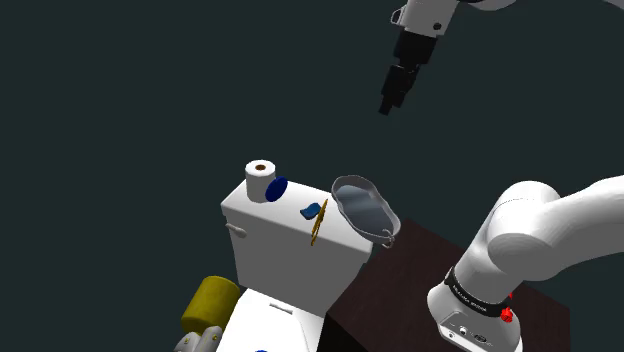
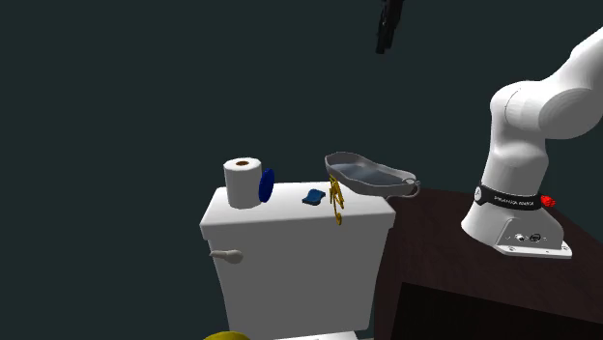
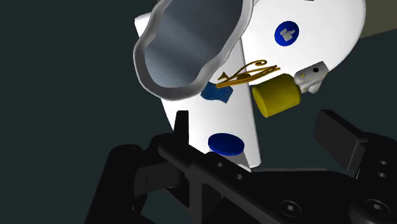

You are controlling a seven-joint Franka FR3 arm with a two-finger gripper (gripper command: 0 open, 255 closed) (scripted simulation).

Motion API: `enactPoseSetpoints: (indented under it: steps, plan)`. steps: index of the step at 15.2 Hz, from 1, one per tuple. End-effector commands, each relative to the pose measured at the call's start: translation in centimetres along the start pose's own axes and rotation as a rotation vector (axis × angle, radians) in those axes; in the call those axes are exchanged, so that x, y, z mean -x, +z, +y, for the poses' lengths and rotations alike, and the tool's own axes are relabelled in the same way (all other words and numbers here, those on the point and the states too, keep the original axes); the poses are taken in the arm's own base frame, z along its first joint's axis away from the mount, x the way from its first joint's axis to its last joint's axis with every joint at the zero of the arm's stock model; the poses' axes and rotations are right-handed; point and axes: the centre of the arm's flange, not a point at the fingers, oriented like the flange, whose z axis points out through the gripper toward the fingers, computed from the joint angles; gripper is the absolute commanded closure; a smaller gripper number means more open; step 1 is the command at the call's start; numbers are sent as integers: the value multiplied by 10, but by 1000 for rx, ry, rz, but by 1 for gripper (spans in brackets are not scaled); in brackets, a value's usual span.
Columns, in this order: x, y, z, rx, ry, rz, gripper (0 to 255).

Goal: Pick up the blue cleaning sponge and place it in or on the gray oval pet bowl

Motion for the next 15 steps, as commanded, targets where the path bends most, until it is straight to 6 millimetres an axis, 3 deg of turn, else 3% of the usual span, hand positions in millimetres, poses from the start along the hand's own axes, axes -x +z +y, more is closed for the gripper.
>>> enactPoseSetpoints:
  steps: [1,15]
  plan:
    - [0,0,0,0,0,0,0]
    - [-73,171,-5,-14,-371,-19,0]
